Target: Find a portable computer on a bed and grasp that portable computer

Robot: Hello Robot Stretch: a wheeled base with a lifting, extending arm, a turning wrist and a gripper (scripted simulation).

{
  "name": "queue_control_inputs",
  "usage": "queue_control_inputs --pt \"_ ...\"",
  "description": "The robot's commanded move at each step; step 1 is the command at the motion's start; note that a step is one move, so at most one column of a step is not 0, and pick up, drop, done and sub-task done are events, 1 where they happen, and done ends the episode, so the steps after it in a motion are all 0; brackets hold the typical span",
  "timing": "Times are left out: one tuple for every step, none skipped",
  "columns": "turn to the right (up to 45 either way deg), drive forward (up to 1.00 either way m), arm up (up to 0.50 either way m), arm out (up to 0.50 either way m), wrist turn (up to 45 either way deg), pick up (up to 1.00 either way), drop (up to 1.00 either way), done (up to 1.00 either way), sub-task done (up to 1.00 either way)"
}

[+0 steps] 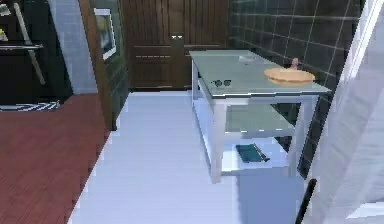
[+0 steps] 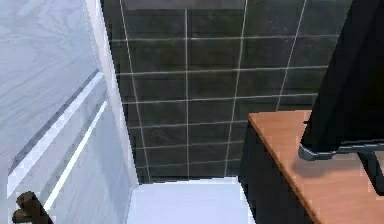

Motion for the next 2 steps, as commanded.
queue_control_inputs --pt "0.0 0.75 0.0 0.0 0.0 0.0 0.0 0.0 0.0" --pt "45.0 0.0 0.0 0.0 0.0 0.0 0.0 0.0 0.0"
